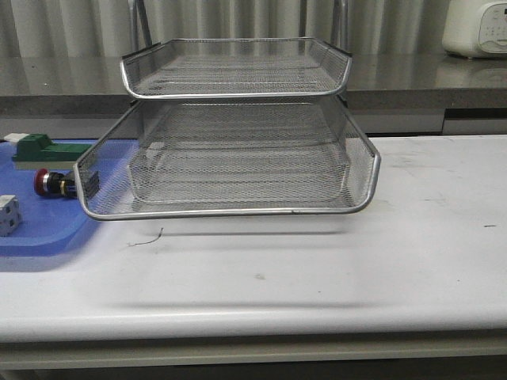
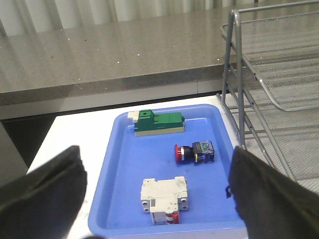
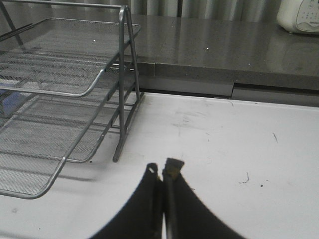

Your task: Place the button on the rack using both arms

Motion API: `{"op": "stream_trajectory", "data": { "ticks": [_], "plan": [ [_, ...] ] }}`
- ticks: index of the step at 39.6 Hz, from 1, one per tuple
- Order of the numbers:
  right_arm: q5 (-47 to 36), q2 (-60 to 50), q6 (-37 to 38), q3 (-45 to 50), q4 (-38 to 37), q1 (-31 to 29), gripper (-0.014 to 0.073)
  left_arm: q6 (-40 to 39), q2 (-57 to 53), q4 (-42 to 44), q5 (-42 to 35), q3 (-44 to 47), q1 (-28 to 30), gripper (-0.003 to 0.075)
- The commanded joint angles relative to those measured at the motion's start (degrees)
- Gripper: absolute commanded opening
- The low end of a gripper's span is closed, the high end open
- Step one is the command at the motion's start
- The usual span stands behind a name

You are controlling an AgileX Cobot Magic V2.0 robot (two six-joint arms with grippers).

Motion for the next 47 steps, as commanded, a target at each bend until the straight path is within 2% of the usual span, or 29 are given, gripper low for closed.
{"op": "stream_trajectory", "data": {
  "ticks": [1,11,20,28,34,43,47],
  "plan": [
    [-4.31,0.46,0.04,-1.29,0.12,-0.28,-0.0060,-0.10,0.53,-0.43,-4.90,-1.91,0.18,0.0554],
    [-4.31,0.46,0.04,-1.29,0.12,-0.28,-0.0060,-0.10,1.85,-1.72,-7.56,-1.91,0.18,0.0554],
    [-4.31,0.46,0.04,-1.29,0.12,-0.28,-0.0060,-0.10,10.73,-3.79,-5.49,-6.53,0.18,0.0554],
    [-4.31,0.46,0.04,-1.29,0.12,-0.28,-0.0060,-0.10,24.13,-2.89,2.21,-17.67,0.18,0.0554],
    [-4.31,0.46,0.04,-1.29,0.12,-0.28,-0.0060,0.46,36.01,3.37,10.25,-28.75,0.18,0.0554],
    [-4.31,0.46,0.04,-1.29,0.12,-0.28,-0.0060,7.06,55.25,4.11,24.22,-46.98,0.18,0.0554],
    [-4.31,0.46,0.04,-1.29,0.12,-0.28,-0.0060,11.23,63.57,1.85,29.45,-55.14,0.18,0.0554]
  ]
}}
